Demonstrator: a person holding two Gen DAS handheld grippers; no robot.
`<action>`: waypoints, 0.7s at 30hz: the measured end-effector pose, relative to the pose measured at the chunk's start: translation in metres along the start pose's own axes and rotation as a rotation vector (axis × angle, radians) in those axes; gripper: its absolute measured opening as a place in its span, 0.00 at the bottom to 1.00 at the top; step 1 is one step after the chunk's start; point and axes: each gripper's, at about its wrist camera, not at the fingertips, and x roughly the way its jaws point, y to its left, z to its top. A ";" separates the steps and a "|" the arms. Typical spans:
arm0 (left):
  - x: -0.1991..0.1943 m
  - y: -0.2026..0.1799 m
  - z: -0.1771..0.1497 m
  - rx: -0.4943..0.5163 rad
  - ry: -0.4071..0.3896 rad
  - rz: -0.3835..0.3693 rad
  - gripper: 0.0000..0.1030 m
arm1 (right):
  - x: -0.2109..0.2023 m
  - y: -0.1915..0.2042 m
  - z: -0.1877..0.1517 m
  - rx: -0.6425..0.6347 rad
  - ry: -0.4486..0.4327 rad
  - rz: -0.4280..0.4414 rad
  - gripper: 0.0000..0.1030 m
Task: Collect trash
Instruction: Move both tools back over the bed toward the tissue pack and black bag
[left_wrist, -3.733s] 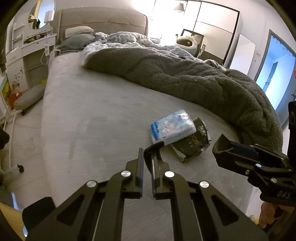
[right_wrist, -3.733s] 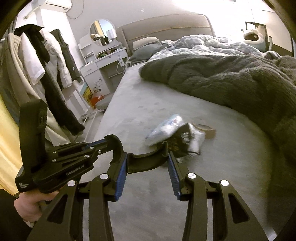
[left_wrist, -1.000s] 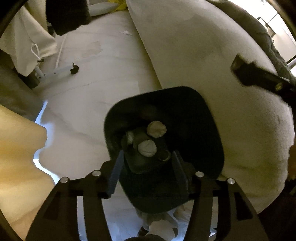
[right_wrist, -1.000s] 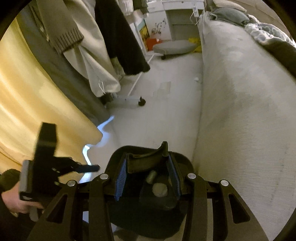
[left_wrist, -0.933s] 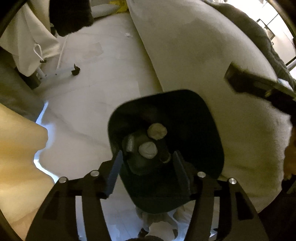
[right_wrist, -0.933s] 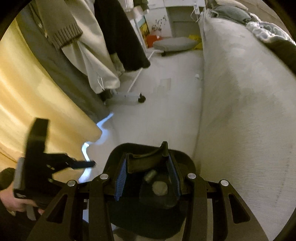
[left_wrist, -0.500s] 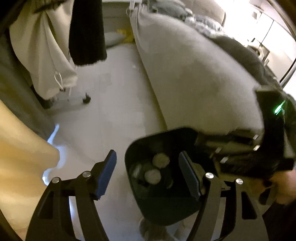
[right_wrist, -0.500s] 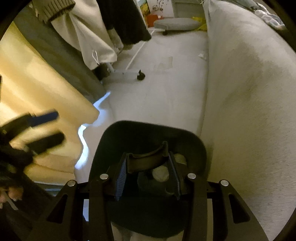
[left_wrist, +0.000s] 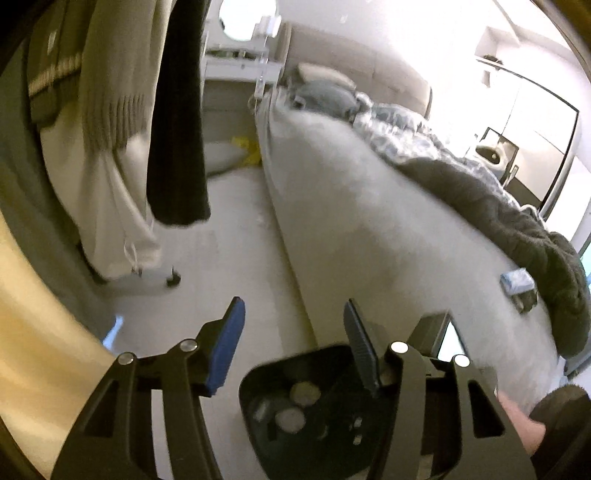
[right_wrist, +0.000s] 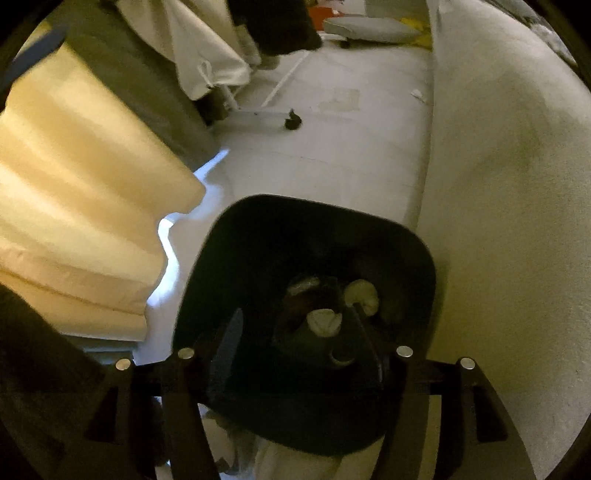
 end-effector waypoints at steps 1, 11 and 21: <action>-0.002 -0.002 0.002 0.004 -0.011 -0.003 0.56 | -0.006 0.002 -0.001 -0.012 -0.018 0.009 0.59; -0.011 -0.046 0.023 0.045 -0.082 -0.058 0.59 | -0.054 -0.011 -0.010 -0.017 -0.140 0.005 0.60; 0.000 -0.098 0.035 0.036 -0.097 -0.160 0.63 | -0.123 -0.065 -0.041 0.039 -0.290 -0.086 0.62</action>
